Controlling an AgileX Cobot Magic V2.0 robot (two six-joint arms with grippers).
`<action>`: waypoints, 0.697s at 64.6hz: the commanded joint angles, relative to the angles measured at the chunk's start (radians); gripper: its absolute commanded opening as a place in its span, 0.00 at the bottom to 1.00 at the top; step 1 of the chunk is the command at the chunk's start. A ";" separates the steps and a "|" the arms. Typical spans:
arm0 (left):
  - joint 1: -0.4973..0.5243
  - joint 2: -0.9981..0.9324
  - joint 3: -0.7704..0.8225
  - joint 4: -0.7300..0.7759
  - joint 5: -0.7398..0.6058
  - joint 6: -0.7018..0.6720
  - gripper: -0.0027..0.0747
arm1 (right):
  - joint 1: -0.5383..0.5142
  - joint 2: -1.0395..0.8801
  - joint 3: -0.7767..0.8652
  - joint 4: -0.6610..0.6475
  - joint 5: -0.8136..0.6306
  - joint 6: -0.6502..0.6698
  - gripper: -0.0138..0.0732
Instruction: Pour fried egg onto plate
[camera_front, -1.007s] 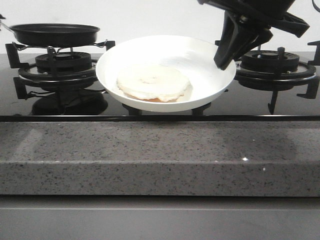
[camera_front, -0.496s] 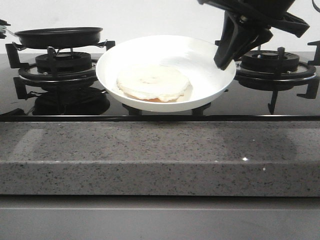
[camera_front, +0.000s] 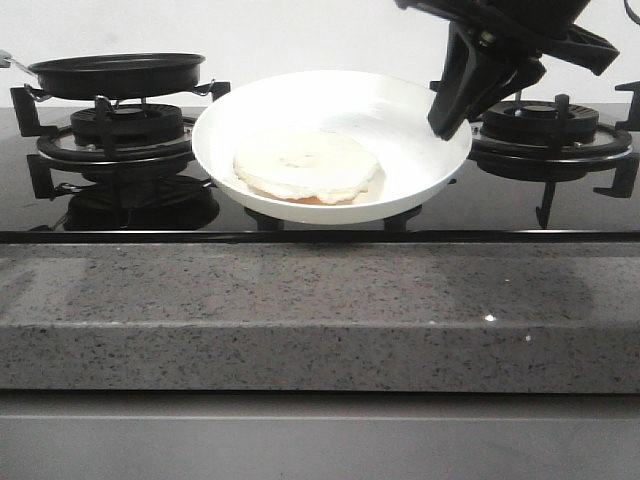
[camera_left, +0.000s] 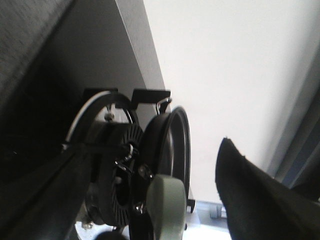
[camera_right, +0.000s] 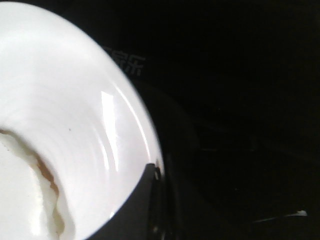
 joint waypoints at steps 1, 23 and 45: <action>0.057 -0.051 -0.031 -0.081 0.075 0.003 0.71 | -0.002 -0.041 -0.025 0.019 -0.043 -0.004 0.08; 0.142 -0.130 -0.031 -0.047 0.124 0.027 0.71 | -0.002 -0.041 -0.025 0.019 -0.043 -0.004 0.08; -0.048 -0.428 -0.031 0.416 -0.043 0.064 0.71 | -0.002 -0.041 -0.025 0.019 -0.043 -0.004 0.08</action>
